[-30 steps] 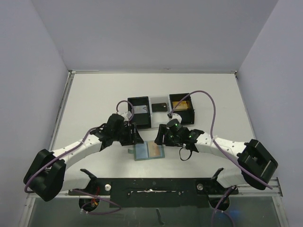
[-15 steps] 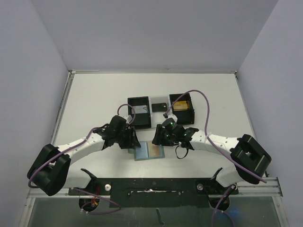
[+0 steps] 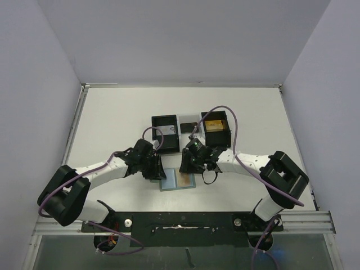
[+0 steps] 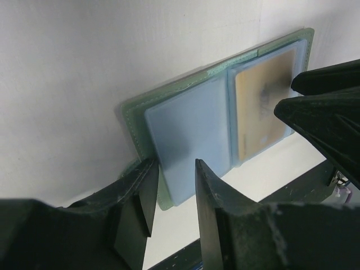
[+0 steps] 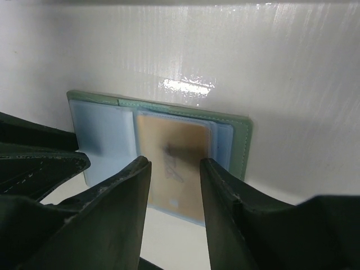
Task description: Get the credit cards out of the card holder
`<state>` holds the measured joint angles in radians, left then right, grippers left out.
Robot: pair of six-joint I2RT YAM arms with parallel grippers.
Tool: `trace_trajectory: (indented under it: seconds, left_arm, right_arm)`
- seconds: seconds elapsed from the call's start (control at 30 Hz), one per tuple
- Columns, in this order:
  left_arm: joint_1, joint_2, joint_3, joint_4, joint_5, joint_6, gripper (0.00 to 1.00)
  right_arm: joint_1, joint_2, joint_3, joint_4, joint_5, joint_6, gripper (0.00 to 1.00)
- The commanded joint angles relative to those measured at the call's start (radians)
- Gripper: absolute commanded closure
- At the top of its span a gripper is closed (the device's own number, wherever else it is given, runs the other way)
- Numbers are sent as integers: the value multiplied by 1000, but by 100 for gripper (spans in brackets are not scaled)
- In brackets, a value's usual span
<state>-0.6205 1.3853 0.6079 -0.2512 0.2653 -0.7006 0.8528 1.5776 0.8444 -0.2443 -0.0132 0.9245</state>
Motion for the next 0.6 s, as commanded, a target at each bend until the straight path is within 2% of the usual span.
trace_trajectory:
  seconds: [0.0,0.57]
  left_arm:
    - [-7,4,37,16,7,17,70]
    - [-7,-9,17,43,23,11,75]
  right_arm:
    - [15,12,64,-68,37,-5,59]
    - [52,81,154,-197,111,-19,56]
